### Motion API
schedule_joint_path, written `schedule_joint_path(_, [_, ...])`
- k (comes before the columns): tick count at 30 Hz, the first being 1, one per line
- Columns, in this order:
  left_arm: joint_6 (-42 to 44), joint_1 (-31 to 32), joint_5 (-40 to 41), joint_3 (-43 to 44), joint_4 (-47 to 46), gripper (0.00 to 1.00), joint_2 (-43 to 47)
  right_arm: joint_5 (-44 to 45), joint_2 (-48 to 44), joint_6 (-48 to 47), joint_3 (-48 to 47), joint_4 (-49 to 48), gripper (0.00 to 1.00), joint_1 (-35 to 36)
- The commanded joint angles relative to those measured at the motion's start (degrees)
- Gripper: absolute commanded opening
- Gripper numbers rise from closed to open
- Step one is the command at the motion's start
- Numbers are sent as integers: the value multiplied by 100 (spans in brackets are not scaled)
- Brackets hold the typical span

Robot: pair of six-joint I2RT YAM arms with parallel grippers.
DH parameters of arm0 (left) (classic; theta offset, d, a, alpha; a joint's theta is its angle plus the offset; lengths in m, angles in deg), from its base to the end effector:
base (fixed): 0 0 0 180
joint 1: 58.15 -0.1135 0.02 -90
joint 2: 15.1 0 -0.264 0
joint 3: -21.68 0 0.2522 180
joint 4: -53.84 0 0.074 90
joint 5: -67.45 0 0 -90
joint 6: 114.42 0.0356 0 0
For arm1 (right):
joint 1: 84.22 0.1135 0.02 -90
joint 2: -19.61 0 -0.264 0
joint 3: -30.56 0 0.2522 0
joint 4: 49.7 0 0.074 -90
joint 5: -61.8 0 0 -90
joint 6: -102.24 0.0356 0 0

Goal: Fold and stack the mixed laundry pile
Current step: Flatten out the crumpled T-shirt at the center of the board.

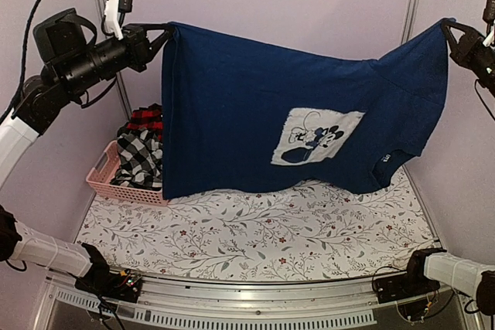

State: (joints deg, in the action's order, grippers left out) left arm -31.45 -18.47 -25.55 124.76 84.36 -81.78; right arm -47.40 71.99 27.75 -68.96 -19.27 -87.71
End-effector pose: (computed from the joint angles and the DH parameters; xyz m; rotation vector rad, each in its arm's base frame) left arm 0.1739 -0.1467 0.5168 0.4655 1.4337 -0.6982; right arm 0.1339 0.0036 0.5384 -0.0754 1.3038 0.3934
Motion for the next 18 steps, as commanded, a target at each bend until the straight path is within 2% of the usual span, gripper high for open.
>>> schedule_joint_path(1, [-165,-125,593,297,81,0,-641,574,403,-45,211,-51,0,-38])
schedule_joint_path(2, [-355,-329,555,323,82,0,-791,628,477,-27,315,-165,0,-36])
schedule_joint_path(5, [-900,-999,-282,155,-237,0,-1246,702,875,80,665,-567,0,-35])
schedule_joint_path(8, [-1049,-1287,-609,202,-494,0,-1979,775,1561,141,681,-706,0,-38])
schedule_joint_path(10, [-1085,-1430,-774,591,-518,0,-2647,774,2095,175,411,-693,0,-36])
schedule_joint_path(14, [-1351,-1851,-1136,2297,-361,0,-4126,793,3093,189,-691,-608,0,-36])
schedule_joint_path(18, [-1806,-2314,-1799,5355,-270,0,-5656,575,3778,315,-2325,-528,0,-33])
